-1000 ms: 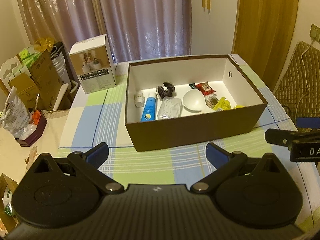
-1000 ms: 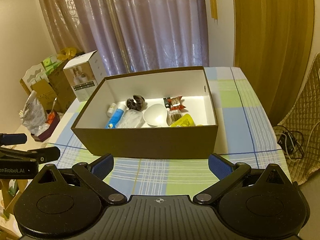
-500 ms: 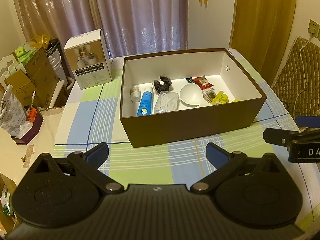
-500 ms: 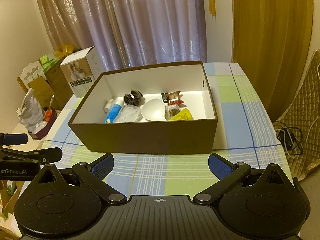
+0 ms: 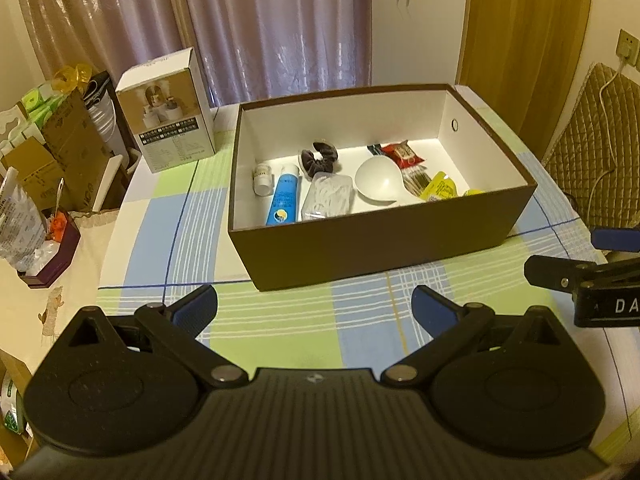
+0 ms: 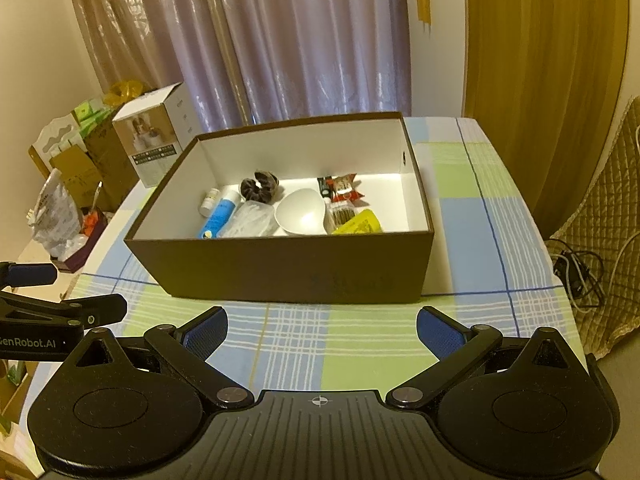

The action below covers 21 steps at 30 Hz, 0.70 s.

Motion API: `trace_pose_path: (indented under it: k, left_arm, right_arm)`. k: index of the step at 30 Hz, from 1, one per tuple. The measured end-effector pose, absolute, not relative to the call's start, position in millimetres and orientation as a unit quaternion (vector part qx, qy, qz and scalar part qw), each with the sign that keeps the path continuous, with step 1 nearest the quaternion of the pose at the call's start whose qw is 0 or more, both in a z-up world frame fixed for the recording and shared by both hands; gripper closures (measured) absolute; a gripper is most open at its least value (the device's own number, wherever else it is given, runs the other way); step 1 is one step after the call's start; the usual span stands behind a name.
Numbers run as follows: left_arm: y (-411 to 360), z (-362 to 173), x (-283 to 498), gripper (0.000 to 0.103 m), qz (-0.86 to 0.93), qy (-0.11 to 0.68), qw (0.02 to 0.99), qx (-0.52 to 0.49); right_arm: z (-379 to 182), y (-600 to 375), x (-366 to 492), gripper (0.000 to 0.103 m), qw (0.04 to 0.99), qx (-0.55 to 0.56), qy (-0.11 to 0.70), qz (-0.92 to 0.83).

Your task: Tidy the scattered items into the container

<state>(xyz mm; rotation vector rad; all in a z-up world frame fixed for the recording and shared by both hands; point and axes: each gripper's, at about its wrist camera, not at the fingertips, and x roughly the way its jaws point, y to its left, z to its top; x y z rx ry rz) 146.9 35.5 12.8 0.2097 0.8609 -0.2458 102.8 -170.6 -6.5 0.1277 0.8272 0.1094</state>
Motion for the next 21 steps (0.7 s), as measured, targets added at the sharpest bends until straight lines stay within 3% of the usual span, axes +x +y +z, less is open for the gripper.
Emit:
trace_pose_path:
  k: [21]
  left_arm:
    - [30,-5,148,0.001,-0.123,0.426,0.890,0.104]
  right_arm:
    - [-20,-174,104,0.000,0.906,0.062,0.415,0.049]
